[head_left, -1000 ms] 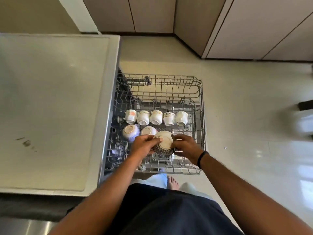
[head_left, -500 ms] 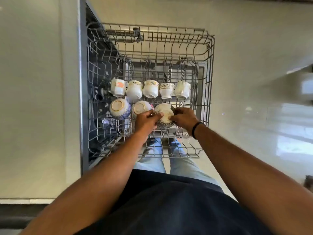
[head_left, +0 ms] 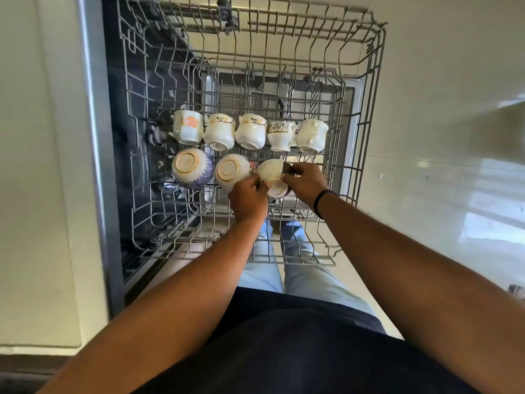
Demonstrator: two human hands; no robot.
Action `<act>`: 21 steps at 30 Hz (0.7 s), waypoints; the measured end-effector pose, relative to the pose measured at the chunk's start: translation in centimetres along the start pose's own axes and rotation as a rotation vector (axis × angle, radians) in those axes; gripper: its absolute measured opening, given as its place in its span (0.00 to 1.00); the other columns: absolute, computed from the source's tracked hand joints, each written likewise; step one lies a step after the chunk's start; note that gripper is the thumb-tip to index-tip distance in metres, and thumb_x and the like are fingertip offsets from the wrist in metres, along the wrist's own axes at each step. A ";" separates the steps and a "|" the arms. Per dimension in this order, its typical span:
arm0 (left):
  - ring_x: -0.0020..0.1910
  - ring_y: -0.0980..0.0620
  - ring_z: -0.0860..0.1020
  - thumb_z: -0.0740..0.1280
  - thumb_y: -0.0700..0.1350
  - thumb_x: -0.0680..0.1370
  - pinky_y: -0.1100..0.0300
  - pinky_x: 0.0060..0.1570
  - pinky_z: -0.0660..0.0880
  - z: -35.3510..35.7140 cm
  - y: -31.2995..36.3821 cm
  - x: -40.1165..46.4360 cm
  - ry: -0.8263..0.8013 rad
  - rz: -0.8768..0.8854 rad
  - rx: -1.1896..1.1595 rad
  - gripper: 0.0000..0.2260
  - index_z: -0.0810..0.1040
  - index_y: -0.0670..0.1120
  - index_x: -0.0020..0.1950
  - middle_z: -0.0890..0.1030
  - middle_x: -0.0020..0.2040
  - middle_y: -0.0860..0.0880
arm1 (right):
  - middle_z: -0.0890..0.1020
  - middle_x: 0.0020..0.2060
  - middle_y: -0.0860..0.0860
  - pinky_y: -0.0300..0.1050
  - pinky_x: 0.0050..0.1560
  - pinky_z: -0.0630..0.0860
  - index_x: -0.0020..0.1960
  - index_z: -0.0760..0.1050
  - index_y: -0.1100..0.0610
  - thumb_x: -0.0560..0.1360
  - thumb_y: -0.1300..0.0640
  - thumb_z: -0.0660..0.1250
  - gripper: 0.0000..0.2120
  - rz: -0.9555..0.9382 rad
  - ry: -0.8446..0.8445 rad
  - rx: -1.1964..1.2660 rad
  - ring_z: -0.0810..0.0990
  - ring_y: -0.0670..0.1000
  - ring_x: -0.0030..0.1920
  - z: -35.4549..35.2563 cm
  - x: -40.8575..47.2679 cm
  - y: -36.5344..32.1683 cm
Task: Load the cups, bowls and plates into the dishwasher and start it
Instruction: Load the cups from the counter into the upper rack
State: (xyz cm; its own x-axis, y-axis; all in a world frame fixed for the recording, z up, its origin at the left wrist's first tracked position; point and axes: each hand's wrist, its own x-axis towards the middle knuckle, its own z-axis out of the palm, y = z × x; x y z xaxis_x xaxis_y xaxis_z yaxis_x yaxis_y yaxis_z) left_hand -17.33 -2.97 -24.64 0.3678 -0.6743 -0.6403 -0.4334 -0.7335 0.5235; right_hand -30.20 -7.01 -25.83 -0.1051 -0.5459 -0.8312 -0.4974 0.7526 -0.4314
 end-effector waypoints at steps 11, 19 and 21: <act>0.55 0.50 0.84 0.73 0.43 0.78 0.55 0.58 0.79 1.3 -0.5 -0.4 0.147 0.017 -0.046 0.13 0.83 0.43 0.62 0.86 0.56 0.46 | 0.83 0.51 0.53 0.50 0.54 0.81 0.56 0.80 0.56 0.68 0.59 0.78 0.18 -0.134 0.036 -0.146 0.82 0.54 0.51 0.1 0.0 0.7; 0.53 0.51 0.84 0.72 0.46 0.78 0.49 0.57 0.80 1.5 -1.0 -0.8 0.202 0.083 -0.037 0.12 0.84 0.44 0.60 0.86 0.53 0.47 | 0.81 0.52 0.53 0.46 0.54 0.80 0.60 0.79 0.55 0.71 0.54 0.77 0.19 -0.225 0.043 -0.200 0.81 0.53 0.52 0.7 0.2 1.1; 0.52 0.51 0.85 0.71 0.44 0.79 0.52 0.56 0.81 1.6 -1.0 -0.6 0.210 0.103 -0.010 0.11 0.84 0.43 0.60 0.86 0.53 0.47 | 0.81 0.52 0.53 0.45 0.55 0.79 0.62 0.79 0.55 0.72 0.55 0.76 0.19 -0.215 0.029 -0.199 0.80 0.53 0.52 0.7 0.5 1.6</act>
State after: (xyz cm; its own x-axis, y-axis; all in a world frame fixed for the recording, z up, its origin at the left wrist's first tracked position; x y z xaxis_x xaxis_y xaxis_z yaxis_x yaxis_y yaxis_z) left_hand -18.42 -1.68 -25.67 0.4861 -0.7475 -0.4526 -0.4696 -0.6603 0.5861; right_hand -30.40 -5.79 -27.15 -0.0017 -0.6976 -0.7165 -0.6699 0.5328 -0.5171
